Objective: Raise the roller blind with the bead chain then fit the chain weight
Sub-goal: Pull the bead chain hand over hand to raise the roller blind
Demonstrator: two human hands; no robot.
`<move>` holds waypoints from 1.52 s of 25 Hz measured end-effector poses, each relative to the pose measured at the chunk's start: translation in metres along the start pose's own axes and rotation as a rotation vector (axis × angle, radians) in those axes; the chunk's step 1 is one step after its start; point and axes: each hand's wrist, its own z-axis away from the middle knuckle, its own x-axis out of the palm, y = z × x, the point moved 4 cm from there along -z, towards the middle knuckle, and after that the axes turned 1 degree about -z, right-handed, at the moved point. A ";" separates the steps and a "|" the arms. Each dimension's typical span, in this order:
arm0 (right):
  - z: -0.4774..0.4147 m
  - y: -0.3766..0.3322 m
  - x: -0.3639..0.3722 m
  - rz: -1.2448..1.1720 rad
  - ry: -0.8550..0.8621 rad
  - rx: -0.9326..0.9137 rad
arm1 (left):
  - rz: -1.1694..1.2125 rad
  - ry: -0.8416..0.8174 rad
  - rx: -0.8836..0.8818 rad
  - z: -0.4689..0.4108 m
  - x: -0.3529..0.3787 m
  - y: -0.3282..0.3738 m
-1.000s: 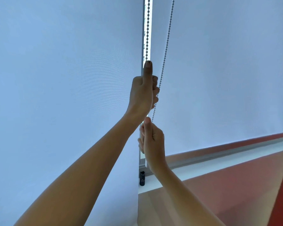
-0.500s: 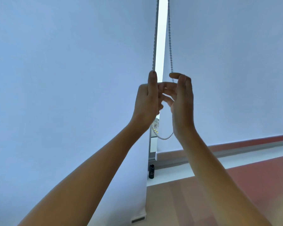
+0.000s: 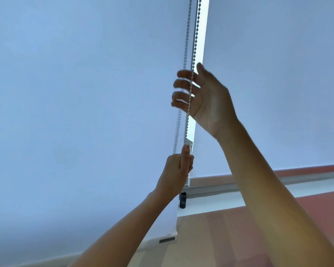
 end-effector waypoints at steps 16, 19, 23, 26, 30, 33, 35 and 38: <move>-0.040 -0.046 0.020 0.181 0.344 -0.392 | 0.187 -0.213 -0.081 -0.012 -0.004 0.007; -0.033 -0.041 0.019 0.210 0.371 -0.422 | 0.231 -0.182 -0.034 -0.030 -0.010 0.021; -0.015 -0.018 0.013 0.275 0.409 -0.409 | 0.486 -0.100 -0.066 -0.068 -0.027 0.057; 0.006 -0.001 0.005 0.450 0.504 -0.431 | 0.562 -0.137 -0.060 -0.084 -0.035 0.081; 0.042 0.041 -0.008 0.497 0.560 -0.312 | 0.676 -0.296 -0.130 -0.094 -0.035 0.109; 0.075 0.085 -0.017 0.463 0.539 -0.169 | 0.773 -0.591 -0.237 -0.086 -0.026 0.126; 0.094 0.104 -0.023 0.468 0.553 -0.095 | 0.749 -0.723 -0.272 -0.080 -0.021 0.131; 0.103 0.110 -0.031 0.476 0.565 -0.058 | 0.669 -0.625 -0.270 -0.076 -0.013 0.130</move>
